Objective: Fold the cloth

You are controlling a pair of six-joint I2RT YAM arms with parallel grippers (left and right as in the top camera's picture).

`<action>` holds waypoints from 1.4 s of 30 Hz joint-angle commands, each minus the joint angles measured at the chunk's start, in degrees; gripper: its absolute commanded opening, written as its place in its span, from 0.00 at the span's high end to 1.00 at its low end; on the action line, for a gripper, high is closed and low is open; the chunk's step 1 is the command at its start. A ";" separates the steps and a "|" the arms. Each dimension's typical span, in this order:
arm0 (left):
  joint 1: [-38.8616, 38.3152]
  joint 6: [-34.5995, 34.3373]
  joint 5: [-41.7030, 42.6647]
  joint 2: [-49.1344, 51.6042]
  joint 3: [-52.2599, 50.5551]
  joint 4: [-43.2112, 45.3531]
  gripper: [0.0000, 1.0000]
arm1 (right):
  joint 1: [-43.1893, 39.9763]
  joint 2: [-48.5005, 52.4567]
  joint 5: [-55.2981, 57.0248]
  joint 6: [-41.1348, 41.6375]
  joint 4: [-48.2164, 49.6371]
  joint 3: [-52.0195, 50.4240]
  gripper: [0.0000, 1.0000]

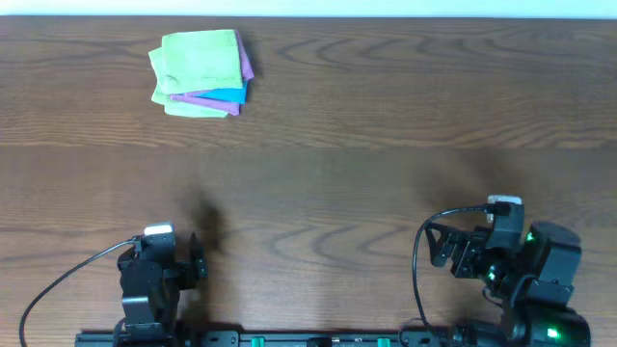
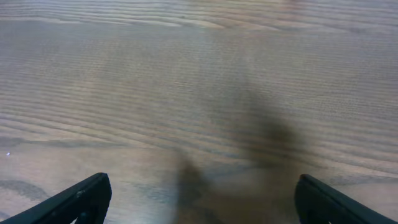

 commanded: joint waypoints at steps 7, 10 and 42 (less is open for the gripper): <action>0.24 -0.83 -0.37 -0.37 -0.50 -0.44 0.05 | -0.35 -0.20 -0.42 0.26 -0.07 -0.15 0.01; 0.24 -0.83 -0.37 -0.37 -0.50 -0.42 0.05 | -0.35 -0.20 -0.42 0.26 -0.09 -0.15 0.01; 0.24 -0.83 -0.37 -0.37 -0.50 -0.42 0.05 | 10.82 -30.36 17.88 -9.18 16.33 -26.32 0.01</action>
